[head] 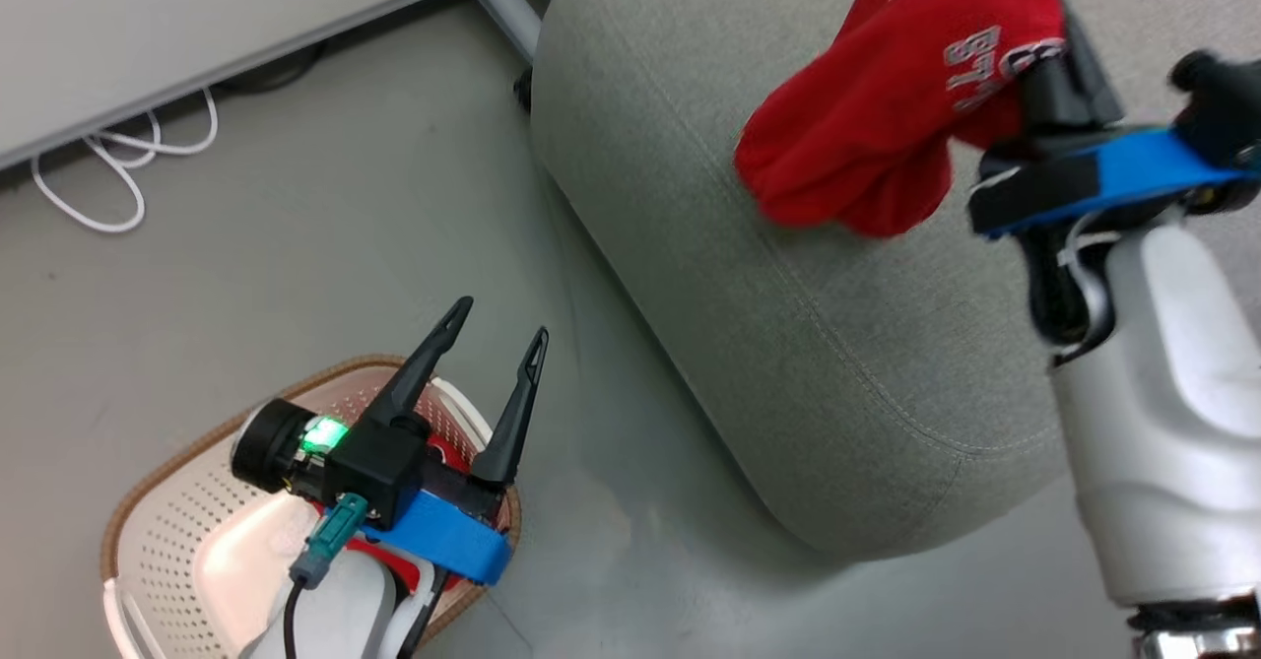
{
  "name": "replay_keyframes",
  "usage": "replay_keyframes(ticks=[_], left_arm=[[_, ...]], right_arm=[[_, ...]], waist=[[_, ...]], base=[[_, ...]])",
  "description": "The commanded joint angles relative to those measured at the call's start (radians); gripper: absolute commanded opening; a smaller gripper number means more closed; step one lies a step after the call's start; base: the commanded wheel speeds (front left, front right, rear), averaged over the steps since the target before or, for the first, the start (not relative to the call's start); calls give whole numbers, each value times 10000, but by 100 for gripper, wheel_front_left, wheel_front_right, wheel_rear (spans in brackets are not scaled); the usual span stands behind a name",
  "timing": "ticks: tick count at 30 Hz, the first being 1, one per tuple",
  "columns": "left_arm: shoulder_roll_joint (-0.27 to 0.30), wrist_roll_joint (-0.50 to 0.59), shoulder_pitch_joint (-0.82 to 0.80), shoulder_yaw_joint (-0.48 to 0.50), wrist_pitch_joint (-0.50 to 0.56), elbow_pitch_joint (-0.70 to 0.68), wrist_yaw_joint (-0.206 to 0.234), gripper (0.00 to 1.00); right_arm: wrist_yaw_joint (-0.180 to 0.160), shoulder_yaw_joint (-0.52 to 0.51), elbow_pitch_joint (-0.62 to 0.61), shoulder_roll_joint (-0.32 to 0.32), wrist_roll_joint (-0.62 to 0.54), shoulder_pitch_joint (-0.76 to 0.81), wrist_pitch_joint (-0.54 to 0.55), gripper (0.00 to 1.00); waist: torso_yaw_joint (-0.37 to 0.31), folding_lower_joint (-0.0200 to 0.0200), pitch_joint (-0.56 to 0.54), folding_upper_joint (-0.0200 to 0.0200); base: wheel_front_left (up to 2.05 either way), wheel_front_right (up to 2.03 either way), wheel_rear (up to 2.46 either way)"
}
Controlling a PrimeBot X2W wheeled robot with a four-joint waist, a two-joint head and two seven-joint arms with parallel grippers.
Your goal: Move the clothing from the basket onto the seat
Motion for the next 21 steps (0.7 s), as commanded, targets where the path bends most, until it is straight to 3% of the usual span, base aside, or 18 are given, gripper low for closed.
replay_keyframes(ticks=[1,10,16,21], left_arm=[[170,78,-256,-30,-16,-162,-20,100],[1390,251,-855,-458,357,-1690,-19,100],[1980,357,-807,-309,671,-2520,12,100],[2351,378,-530,-170,910,-3153,94,100]], right_arm=[[-1,-344,74,-183,296,-407,-43,0],[-1,-2198,1013,-2040,967,-1996,31,0],[-1,-2981,1939,-2407,645,-2295,-24,0],[-1,-3420,2667,-2313,200,-2044,-43,0]], waist=[[176,-1,961,0],[485,-1,2824,0],[542,-1,3397,0],[644,-1,3561,0]], base=[[0,0,0],[0,0,0],[0,0,0],[0,0,0]])
